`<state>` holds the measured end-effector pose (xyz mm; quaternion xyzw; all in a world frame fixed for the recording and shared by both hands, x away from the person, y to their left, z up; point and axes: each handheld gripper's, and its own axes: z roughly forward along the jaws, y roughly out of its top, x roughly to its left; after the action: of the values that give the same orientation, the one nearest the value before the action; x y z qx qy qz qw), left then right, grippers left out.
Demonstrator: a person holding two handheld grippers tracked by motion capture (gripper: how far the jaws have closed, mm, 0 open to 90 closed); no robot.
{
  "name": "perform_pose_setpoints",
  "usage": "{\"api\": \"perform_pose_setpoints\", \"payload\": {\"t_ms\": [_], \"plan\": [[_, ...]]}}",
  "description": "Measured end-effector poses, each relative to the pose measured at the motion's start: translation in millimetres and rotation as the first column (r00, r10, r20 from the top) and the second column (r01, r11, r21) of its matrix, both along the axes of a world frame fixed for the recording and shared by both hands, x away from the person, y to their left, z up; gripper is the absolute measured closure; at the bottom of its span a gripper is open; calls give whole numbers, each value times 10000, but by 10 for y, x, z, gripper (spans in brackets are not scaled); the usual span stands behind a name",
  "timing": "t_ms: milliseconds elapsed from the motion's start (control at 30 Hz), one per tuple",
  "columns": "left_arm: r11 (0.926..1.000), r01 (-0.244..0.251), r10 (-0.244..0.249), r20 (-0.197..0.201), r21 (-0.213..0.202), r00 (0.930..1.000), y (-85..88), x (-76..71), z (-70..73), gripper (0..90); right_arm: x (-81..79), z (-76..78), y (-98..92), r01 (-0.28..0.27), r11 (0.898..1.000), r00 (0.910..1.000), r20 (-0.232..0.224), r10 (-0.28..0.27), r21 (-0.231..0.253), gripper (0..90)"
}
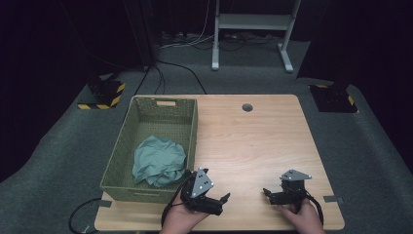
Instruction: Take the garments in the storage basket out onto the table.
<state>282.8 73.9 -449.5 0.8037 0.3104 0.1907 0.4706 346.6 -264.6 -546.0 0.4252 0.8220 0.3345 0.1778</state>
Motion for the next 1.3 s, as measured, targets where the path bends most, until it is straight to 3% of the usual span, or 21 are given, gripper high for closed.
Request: {"api": "perform_pose_setpoints", "payload": {"t_ms": [767, 1300], "plan": [[9979, -572, 574, 54, -300, 9983, 256, 25, 122, 13, -1, 0, 1, -16, 10000, 10000, 3, 16, -1, 0], [9922, -1074, 1086, 149, -633, 9940, 453, 43, 200, 13, -1, 0, 1, -16, 10000, 10000, 4, 16, -2, 0]]}}
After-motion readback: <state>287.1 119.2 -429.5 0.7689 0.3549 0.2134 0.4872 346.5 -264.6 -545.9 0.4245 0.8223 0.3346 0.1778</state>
